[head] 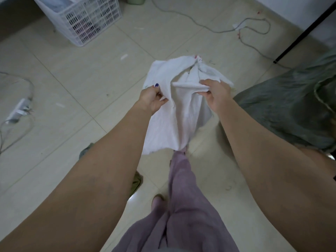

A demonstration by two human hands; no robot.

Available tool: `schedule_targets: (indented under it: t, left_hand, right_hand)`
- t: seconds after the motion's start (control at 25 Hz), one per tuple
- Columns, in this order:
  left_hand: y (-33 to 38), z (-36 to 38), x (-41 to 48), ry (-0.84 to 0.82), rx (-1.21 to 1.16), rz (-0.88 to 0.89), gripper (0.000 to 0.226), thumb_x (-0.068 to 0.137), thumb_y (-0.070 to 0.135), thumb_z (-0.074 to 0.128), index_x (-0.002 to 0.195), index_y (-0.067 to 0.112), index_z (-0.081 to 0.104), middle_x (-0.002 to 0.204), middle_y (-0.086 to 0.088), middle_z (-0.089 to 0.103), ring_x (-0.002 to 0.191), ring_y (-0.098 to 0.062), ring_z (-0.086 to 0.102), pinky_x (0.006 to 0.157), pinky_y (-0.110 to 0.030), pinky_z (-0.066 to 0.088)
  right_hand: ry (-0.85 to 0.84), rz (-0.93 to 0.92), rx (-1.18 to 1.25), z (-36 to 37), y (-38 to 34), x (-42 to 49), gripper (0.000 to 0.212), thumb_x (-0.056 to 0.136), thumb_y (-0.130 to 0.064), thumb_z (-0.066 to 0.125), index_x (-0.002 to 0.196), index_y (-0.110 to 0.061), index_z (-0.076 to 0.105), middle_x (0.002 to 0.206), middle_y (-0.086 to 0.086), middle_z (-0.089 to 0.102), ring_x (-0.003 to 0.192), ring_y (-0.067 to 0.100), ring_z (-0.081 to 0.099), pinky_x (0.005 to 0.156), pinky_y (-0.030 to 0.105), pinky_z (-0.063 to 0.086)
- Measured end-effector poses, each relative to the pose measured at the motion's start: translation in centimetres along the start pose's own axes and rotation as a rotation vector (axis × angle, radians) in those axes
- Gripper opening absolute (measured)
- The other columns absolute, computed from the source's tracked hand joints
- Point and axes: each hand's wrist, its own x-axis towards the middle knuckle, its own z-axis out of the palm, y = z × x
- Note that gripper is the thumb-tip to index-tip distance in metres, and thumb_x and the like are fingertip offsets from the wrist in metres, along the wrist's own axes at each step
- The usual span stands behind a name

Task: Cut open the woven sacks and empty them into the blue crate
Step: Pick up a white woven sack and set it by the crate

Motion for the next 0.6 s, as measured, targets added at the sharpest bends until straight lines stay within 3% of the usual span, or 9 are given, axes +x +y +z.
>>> schedule_targets:
  t: [0.08,0.2,0.4,0.6]
  left_hand:
    - [2.2,2.5,2.7,-0.003,-0.081,0.01,0.018,0.094,-0.008,0.039,0.083,0.003,0.048,0.079,-0.007,0.053,0.073,-0.019,0.055,0.09,-0.046,0.045]
    - [5.6,6.5,6.4,0.011,-0.086,0.027,0.017,0.093,-0.009,0.041,0.083,0.001,0.049,0.08,-0.008,0.053,0.074,-0.02,0.057,0.086,-0.046,0.046]
    - [11.5,14.4,12.8,0.054,-0.03,0.079,0.012,0.094,-0.006,0.042,0.088,0.002,0.05,0.083,-0.01,0.057,0.074,-0.02,0.058,0.084,-0.047,0.048]
    - [16.9,21.8,18.3,0.03,0.035,0.172,0.015,0.094,-0.007,0.042,0.084,0.002,0.049,0.083,-0.012,0.057,0.072,-0.021,0.057,0.084,-0.049,0.048]
  right_hand:
    - [-0.06,-0.012,0.027,1.8,-2.2,3.4,0.021,0.075,0.015,0.066,0.088,0.002,0.055,0.081,0.015,0.059,0.079,0.027,0.063,0.08,0.045,0.057]
    - [-0.097,-0.018,0.014,4.7,-6.0,8.2,0.019,0.075,0.018,0.063,0.078,0.001,0.053,0.071,0.014,0.057,0.069,0.025,0.061,0.073,0.043,0.059]
    - [-0.107,-0.045,-0.028,8.3,-13.4,15.7,0.023,0.075,0.015,0.065,0.089,0.001,0.055,0.089,0.018,0.06,0.081,0.029,0.064,0.081,0.046,0.057]
    - [-0.107,-0.125,0.013,12.1,-20.4,21.3,0.019,0.075,0.017,0.065,0.077,0.002,0.055,0.077,0.015,0.06,0.069,0.024,0.063,0.073,0.041,0.059]
